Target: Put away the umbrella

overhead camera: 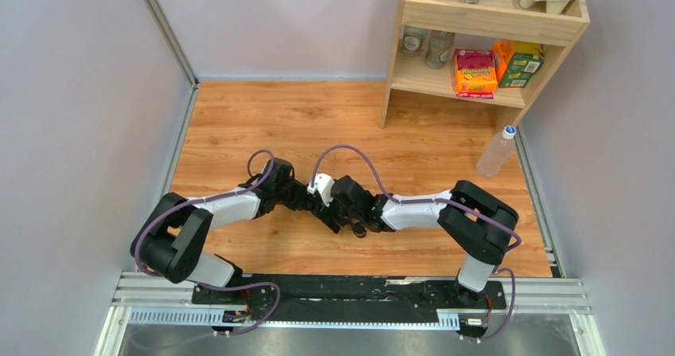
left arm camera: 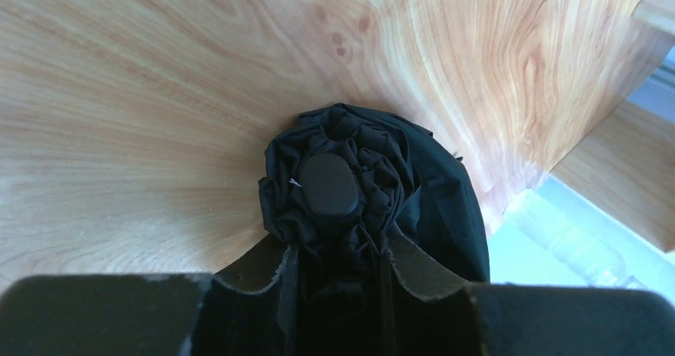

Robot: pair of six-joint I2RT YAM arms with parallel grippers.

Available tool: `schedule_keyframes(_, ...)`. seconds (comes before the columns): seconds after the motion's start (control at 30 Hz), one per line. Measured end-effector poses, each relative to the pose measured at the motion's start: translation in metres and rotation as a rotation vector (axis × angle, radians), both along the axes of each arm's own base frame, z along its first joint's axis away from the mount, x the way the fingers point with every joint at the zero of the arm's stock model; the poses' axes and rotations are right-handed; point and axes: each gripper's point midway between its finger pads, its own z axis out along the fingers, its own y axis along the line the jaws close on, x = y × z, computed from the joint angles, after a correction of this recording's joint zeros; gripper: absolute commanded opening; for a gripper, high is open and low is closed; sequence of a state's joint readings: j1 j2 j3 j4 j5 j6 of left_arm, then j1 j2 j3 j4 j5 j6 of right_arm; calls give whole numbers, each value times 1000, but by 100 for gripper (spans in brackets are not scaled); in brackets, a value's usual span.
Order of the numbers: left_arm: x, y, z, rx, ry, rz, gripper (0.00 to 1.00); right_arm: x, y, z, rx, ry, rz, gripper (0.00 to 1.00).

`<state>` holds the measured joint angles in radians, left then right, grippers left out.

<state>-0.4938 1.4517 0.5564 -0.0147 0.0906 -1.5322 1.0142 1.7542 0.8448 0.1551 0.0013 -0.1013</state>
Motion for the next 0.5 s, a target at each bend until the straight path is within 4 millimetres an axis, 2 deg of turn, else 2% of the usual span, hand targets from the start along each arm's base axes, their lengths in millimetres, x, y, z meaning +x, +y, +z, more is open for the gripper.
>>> schedule_keyframes(0.23, -14, -4, -2, 22, -20, -43, 0, -25, -10, 1, -58, 88, 3, 99)
schedule_keyframes(0.4, -15, -4, -2, 28, -27, -42, 0, -26, -26, 14, -101, 99, -41, 100)
schedule_keyframes(0.5, -16, -4, -2, 32, -31, -41, 0, -23, -33, 38, -91, 66, -74, 100)
